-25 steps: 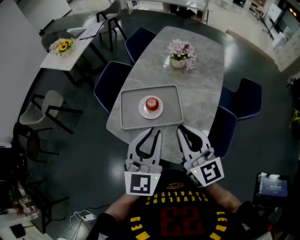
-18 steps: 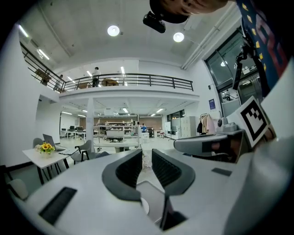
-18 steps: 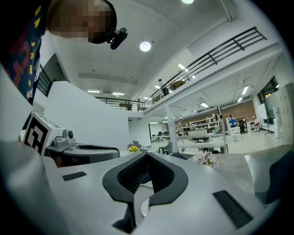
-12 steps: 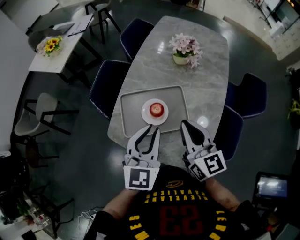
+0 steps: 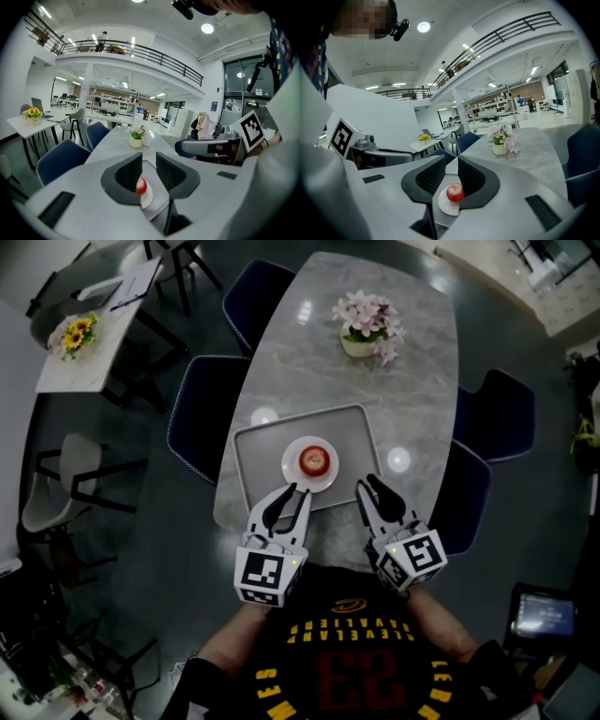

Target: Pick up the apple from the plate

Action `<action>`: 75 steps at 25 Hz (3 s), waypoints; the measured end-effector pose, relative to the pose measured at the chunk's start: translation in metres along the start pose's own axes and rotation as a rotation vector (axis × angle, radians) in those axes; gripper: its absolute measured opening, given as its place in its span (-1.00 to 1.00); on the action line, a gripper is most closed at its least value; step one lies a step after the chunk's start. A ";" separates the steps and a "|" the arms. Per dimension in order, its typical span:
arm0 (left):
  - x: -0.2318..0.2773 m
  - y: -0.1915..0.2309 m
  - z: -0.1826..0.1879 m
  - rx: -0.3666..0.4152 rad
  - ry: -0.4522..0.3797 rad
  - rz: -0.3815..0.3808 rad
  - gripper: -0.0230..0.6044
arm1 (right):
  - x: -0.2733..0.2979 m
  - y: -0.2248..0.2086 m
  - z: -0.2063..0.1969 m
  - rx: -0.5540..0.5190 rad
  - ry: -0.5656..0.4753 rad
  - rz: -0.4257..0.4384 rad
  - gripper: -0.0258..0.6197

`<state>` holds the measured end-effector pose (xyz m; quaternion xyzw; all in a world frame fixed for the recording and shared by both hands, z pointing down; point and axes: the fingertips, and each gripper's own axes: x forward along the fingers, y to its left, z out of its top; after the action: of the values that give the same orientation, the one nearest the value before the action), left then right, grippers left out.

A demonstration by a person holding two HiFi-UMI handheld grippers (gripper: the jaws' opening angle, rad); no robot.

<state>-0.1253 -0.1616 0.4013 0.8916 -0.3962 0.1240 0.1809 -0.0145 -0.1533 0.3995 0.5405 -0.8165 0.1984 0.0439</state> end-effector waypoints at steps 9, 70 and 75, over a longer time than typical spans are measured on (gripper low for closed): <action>0.033 0.041 -0.058 -0.205 0.199 -0.024 -0.60 | 0.029 -0.024 -0.051 0.121 0.150 -0.038 -0.71; 0.106 0.120 -0.203 -0.757 0.674 -0.008 -0.77 | 0.096 -0.063 -0.222 0.737 0.590 -0.237 -0.74; 0.105 0.119 -0.203 -0.756 0.676 -0.003 -0.77 | 0.096 -0.064 -0.221 0.747 0.585 -0.236 -0.74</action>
<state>-0.1615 -0.2199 0.6497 0.6742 -0.3315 0.2531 0.6095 -0.0280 -0.1755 0.6478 0.5297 -0.5761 0.6149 0.0967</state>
